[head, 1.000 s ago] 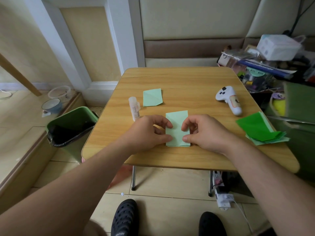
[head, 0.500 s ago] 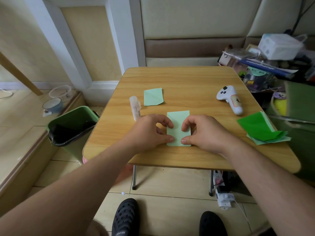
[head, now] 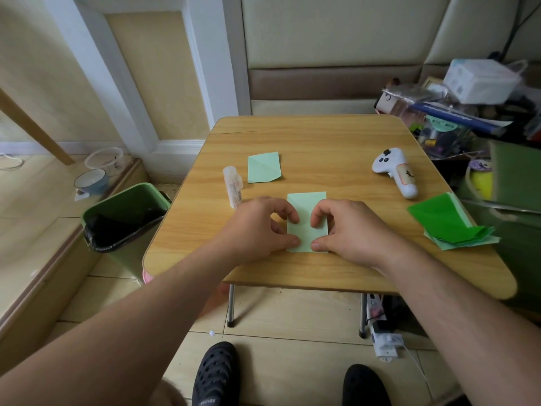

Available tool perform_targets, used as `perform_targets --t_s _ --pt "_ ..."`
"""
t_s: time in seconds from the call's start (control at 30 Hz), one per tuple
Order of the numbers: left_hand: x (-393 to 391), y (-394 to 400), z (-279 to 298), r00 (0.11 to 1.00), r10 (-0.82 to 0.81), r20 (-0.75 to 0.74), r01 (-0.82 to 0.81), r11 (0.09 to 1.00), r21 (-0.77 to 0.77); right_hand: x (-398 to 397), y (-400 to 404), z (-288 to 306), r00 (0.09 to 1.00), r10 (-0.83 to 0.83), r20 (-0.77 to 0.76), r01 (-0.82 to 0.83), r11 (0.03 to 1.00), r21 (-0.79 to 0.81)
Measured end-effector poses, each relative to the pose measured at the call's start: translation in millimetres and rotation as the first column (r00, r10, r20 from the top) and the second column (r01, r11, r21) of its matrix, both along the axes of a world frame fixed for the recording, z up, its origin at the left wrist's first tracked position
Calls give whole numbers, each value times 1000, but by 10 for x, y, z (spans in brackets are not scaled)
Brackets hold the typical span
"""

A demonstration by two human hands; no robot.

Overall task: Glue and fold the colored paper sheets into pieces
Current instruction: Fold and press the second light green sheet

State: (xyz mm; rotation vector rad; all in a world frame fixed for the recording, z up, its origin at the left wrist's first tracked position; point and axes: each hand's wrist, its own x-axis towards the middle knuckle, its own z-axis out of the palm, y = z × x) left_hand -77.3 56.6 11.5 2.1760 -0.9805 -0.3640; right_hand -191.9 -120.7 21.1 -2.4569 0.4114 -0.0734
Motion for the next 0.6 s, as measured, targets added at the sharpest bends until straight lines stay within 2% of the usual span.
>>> perform_targets --t_s 0.47,0.6 --pt "-10 -10 5 998 -28 62 27 1000 5 10 6 14 1000 12 -11 -12 999 -35" --pt "-48 -41 -16 986 -42 164 38 999 25 17 16 20 1000 17 -6 -18 999 -39"
